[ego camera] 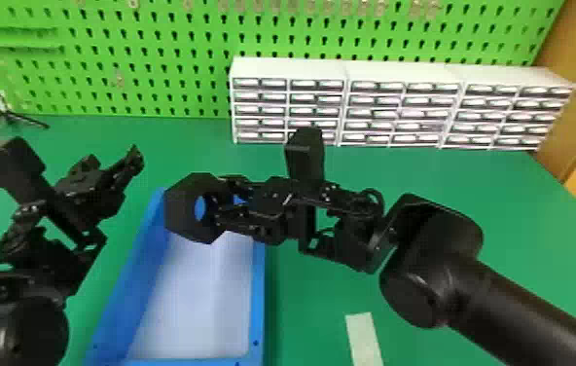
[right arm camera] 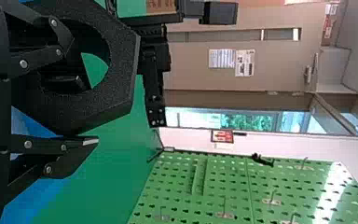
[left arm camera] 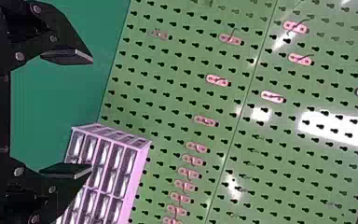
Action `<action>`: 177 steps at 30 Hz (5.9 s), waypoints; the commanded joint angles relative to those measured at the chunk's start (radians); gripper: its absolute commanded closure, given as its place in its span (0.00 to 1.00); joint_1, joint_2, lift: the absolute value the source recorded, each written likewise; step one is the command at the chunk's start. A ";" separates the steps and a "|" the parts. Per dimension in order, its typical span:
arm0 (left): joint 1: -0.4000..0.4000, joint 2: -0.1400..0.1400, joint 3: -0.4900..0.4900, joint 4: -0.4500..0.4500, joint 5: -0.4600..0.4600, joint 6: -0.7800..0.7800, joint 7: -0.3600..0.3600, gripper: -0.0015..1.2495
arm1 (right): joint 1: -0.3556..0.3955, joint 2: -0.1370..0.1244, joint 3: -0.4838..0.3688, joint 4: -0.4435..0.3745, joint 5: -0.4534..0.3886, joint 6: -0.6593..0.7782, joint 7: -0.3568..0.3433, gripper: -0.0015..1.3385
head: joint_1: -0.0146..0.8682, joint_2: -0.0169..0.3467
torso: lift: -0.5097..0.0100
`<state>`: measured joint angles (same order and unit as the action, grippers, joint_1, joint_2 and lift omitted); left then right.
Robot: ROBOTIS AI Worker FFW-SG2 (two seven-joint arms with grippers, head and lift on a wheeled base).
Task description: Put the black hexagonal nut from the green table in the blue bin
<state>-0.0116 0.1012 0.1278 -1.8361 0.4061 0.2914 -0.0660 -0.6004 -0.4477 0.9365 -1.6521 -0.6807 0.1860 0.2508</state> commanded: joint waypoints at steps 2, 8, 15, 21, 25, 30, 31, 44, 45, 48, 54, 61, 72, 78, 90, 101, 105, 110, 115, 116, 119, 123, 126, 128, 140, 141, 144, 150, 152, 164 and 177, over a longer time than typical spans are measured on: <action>0.001 0.000 0.000 0.000 0.000 0.000 0.000 0.35 | -0.001 0.000 0.004 0.000 0.000 0.020 0.002 0.75 | 0.80 0.07 | 0.79; 0.002 0.000 0.001 0.000 0.000 0.000 0.000 0.35 | -0.002 0.000 0.002 0.000 -0.002 0.032 0.004 0.75 | 0.80 0.07 | 0.79; 0.002 0.000 0.000 0.000 0.000 0.000 0.000 0.35 | 0.001 0.000 -0.004 0.000 -0.014 0.046 0.004 0.44 | 0.80 0.07 | 0.79; 0.002 0.000 0.000 0.000 0.000 0.000 0.000 0.35 | 0.001 -0.002 -0.005 0.000 -0.014 0.047 0.004 0.20 | 0.80 0.07 | 0.79; 0.002 0.000 0.000 0.000 0.000 0.000 0.000 0.35 | 0.001 -0.002 -0.005 0.000 -0.014 0.049 0.004 0.24 | 0.80 0.07 | 0.79; 0.002 0.000 0.000 0.000 0.000 -0.002 0.000 0.35 | 0.002 -0.002 -0.005 0.000 -0.014 0.049 0.004 0.28 | 0.80 0.07 | 0.79; 0.002 0.000 0.000 0.000 0.000 0.000 0.000 0.35 | 0.002 -0.002 -0.005 0.000 -0.014 0.049 0.004 0.28 | 0.80 0.07 | 0.79; 0.002 0.000 0.000 0.000 0.000 -0.002 0.000 0.35 | 0.014 0.001 -0.025 0.000 -0.005 0.050 0.004 0.28 | 0.80 0.07 | 0.79; 0.002 0.000 0.000 0.000 0.000 0.000 0.000 0.35 | 0.021 0.003 -0.038 0.002 0.001 0.050 0.004 0.28 | 0.80 0.07 | 0.79; 0.002 0.000 0.000 0.000 0.000 0.000 0.000 0.35 | 0.041 0.007 -0.073 0.002 0.015 0.055 0.004 0.28 | 0.80 0.07 | 0.79; 0.007 0.000 0.003 0.000 0.003 -0.002 0.000 0.35 | 0.102 0.026 -0.179 -0.003 0.053 0.067 0.004 0.28 | 0.80 0.07 | 0.79; 0.009 0.000 0.003 0.000 0.005 0.000 0.000 0.35 | 0.163 0.050 -0.298 -0.015 0.096 0.086 0.011 0.28 | 0.80 0.07 | 0.79; 0.009 0.000 0.006 0.000 0.007 0.000 -0.003 0.35 | 0.283 0.118 -0.515 -0.054 0.187 0.105 0.013 0.28 | 0.80 0.07 | 0.79; 0.007 0.000 0.010 0.000 0.007 0.000 -0.009 0.35 | 0.370 0.181 -0.662 -0.083 0.236 0.124 0.013 0.28 | 0.80 0.07 | 0.79; -0.004 0.000 0.006 0.001 0.007 0.000 -0.009 0.35 | 0.496 0.304 -0.901 -0.120 0.332 0.148 0.013 0.28 | 0.80 0.07 | 0.79; -0.018 0.000 -0.003 0.009 0.007 0.000 -0.009 0.35 | 0.545 0.353 -1.030 -0.140 0.377 0.148 0.013 0.28 | 0.80 0.07 | 0.79; -0.021 0.000 -0.007 0.009 0.007 0.000 -0.009 0.35 | 0.562 0.371 -1.078 -0.146 0.388 0.144 0.015 0.28 | 0.80 0.07 | 0.79; -0.021 0.000 -0.007 0.009 0.008 0.000 -0.009 0.35 | 0.577 0.374 -1.110 -0.147 0.395 0.122 0.022 0.28 | 0.80 0.07 | 0.79; -0.018 0.000 -0.007 0.009 0.010 0.000 -0.009 0.35 | 0.588 0.374 -1.121 -0.146 0.394 0.115 0.024 0.28 | 0.80 0.07 | 0.79; -0.018 0.000 -0.007 0.009 0.010 0.000 -0.009 0.35 | 0.590 0.374 -1.121 -0.146 0.392 0.115 0.024 0.28 | 0.80 0.07 | 0.79; -0.019 0.000 -0.007 0.011 0.010 0.000 -0.009 0.35 | 0.591 0.374 -1.121 -0.146 0.389 0.115 0.024 0.28 | 0.80 0.07 | 0.79; -0.022 0.000 -0.007 0.011 0.010 -0.002 -0.009 0.35 | 0.591 0.376 -1.122 -0.146 0.389 0.110 0.024 0.28 | 0.80 0.07 | 0.79; -0.025 0.000 -0.003 0.011 0.010 -0.002 -0.009 0.35 | 0.591 0.380 -1.125 -0.146 0.389 0.099 0.024 0.28 | 0.80 0.07 | 0.79; -0.025 0.000 -0.007 0.011 0.010 -0.003 -0.009 0.35 | 0.593 0.386 -1.131 -0.146 0.389 0.098 0.024 0.28 | 0.80 0.07 | 0.79; -0.031 0.000 -0.002 0.012 0.011 -0.005 -0.009 0.35 | 0.577 0.376 -1.121 -0.140 0.385 0.098 0.024 0.28 | 0.80 0.07 | 0.79; -0.033 0.000 0.001 0.012 0.011 -0.005 -0.011 0.35 | 0.576 0.379 -1.121 -0.140 0.385 0.098 0.024 0.28 | 0.80 0.07 | 0.79; -0.037 0.000 0.004 0.012 0.011 -0.005 -0.014 0.35 | 0.576 0.385 -1.122 -0.138 0.385 0.098 0.024 0.28 | 0.80 0.07 | 0.79; -0.051 0.000 0.007 0.012 0.005 -0.005 -0.015 0.35 | 0.574 0.383 -1.113 -0.132 0.380 0.098 0.024 0.28 | 0.80 0.07 | 0.79; -0.053 0.000 0.009 0.014 0.003 -0.005 -0.015 0.35 | 0.571 0.383 -1.110 -0.129 0.380 0.098 0.024 0.28 | 0.80 0.07 | 0.79; -0.057 0.000 0.006 0.023 -0.001 -0.003 -0.015 0.35 | 0.568 0.383 -1.090 -0.115 0.371 0.076 0.024 0.28 | 0.80 0.07 | 0.79; -0.070 0.000 -0.003 0.034 -0.015 -0.005 -0.029 0.35 | 0.570 0.373 -1.081 -0.109 0.365 0.075 0.024 0.29 | 0.80 0.07 | 0.79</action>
<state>-0.0809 0.1012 0.1272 -1.8027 0.3958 0.2868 -0.0958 -0.0309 -0.0750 -0.1453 -1.7622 -0.3147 0.2617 0.2746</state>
